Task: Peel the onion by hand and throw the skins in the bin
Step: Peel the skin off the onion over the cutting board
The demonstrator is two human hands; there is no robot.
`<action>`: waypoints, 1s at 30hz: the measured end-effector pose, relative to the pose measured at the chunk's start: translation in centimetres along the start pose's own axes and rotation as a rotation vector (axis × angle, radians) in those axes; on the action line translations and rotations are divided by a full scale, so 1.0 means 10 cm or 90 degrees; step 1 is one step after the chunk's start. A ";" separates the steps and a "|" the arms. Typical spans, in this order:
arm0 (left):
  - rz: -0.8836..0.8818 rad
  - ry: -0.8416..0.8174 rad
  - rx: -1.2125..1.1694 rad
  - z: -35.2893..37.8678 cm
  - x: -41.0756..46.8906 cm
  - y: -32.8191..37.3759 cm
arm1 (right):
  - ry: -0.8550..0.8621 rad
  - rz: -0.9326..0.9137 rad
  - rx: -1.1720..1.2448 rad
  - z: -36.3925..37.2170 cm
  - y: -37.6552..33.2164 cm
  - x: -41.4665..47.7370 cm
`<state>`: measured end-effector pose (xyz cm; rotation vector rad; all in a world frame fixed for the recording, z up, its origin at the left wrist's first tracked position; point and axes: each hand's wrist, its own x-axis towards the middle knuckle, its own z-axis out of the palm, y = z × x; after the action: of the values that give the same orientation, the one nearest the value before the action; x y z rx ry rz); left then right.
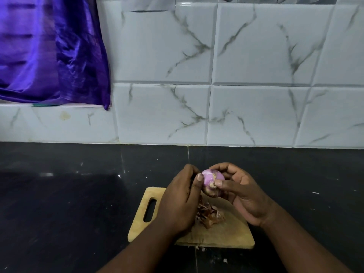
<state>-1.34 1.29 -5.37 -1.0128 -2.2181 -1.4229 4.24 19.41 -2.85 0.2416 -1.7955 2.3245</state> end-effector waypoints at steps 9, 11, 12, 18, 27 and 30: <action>0.020 -0.003 0.042 -0.04 -0.02 0.06 | -0.026 0.019 0.015 0.02 0.01 -0.01; 0.013 0.000 0.049 -0.04 -0.03 0.07 | -0.031 0.023 0.022 0.02 0.02 -0.01; 0.011 0.004 0.054 -0.04 -0.03 0.07 | -0.034 0.025 0.023 0.01 0.03 0.00; -0.036 0.043 0.027 -0.04 0.00 0.06 | -0.064 0.026 0.063 0.07 0.01 -0.01; -0.094 0.019 0.133 0.00 0.03 -0.01 | -0.061 0.016 0.151 0.03 -0.06 -0.04; -0.063 0.001 0.173 0.00 0.02 -0.02 | -0.026 -0.001 0.137 0.00 -0.09 0.00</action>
<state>-1.60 1.30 -5.34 -0.8196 -2.4076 -1.1162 4.48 19.59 -2.04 0.3234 -1.5595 2.5302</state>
